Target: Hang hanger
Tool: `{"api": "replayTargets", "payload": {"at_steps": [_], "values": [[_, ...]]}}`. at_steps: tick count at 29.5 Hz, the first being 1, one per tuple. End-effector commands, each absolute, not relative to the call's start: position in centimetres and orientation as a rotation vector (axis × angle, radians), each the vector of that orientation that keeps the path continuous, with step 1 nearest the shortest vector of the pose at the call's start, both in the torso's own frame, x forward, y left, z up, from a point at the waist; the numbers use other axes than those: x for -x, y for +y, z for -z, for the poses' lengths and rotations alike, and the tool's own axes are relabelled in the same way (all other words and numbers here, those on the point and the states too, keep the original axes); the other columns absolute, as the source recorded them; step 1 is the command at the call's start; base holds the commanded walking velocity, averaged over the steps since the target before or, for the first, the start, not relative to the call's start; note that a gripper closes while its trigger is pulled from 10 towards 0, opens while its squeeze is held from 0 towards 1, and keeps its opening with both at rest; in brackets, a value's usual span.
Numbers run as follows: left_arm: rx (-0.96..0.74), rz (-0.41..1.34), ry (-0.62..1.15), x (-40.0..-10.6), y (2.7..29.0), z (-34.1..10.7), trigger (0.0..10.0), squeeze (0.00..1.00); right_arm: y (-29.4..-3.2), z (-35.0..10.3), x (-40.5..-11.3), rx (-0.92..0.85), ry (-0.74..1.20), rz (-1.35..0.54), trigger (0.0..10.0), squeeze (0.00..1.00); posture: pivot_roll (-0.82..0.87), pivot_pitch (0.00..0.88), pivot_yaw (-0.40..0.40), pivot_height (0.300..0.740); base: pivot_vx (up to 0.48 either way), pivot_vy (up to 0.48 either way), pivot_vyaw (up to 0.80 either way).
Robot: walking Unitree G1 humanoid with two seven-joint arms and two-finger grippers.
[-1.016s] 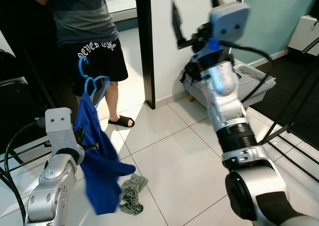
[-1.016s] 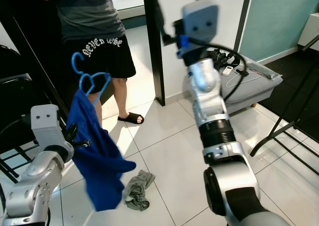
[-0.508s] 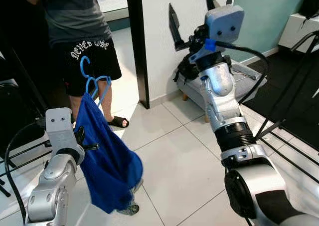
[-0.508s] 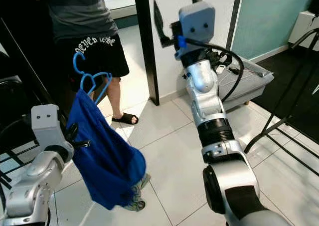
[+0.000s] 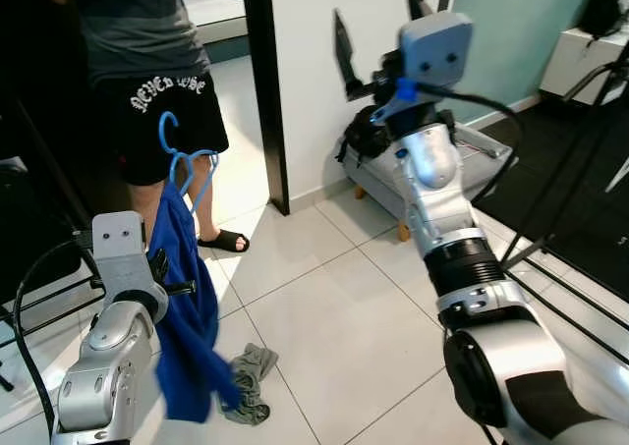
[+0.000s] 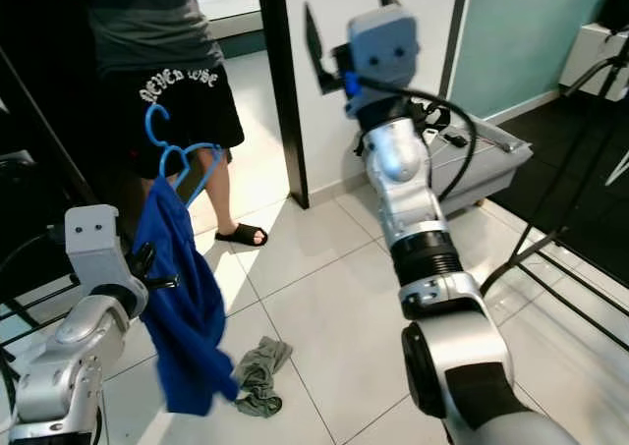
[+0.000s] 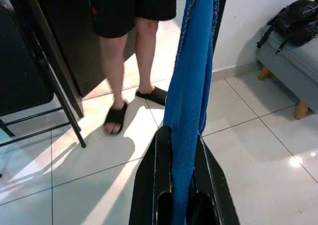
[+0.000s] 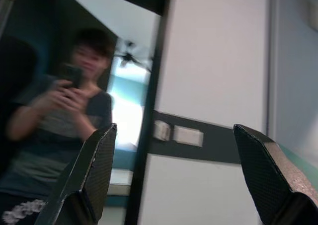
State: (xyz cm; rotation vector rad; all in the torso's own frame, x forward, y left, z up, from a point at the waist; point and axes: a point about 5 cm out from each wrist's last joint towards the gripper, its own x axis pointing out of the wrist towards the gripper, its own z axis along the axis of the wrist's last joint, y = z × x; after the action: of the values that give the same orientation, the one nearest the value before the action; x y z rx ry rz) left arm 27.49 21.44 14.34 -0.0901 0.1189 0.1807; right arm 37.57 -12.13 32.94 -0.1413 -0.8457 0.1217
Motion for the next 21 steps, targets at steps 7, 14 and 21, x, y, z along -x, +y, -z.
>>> {"api": "replayTargets", "payload": {"at_steps": [7,14,21], "values": [[0.077,-0.180,0.101,-27.5,21.5,-14.5,10.0,0.00,-9.6,-33.5,-36.7,0.169,-0.908,-0.276,10.0,0.00,0.12,0.000,0.019,0.740,0.000,0.000,0.00],[0.053,-0.114,0.075,-28.0,21.1,-15.1,10.0,0.00,-12.2,-32.7,-38.3,0.086,-0.779,-0.129,10.0,0.00,0.11,0.000,0.023,0.740,0.000,0.000,0.00],[-0.071,0.225,-0.153,-30.0,20.4,-21.6,10.0,0.00,-12.2,-28.9,-38.5,-0.075,-0.570,-0.458,10.0,0.00,0.10,0.000,0.026,0.740,0.000,0.000,0.00]]}}
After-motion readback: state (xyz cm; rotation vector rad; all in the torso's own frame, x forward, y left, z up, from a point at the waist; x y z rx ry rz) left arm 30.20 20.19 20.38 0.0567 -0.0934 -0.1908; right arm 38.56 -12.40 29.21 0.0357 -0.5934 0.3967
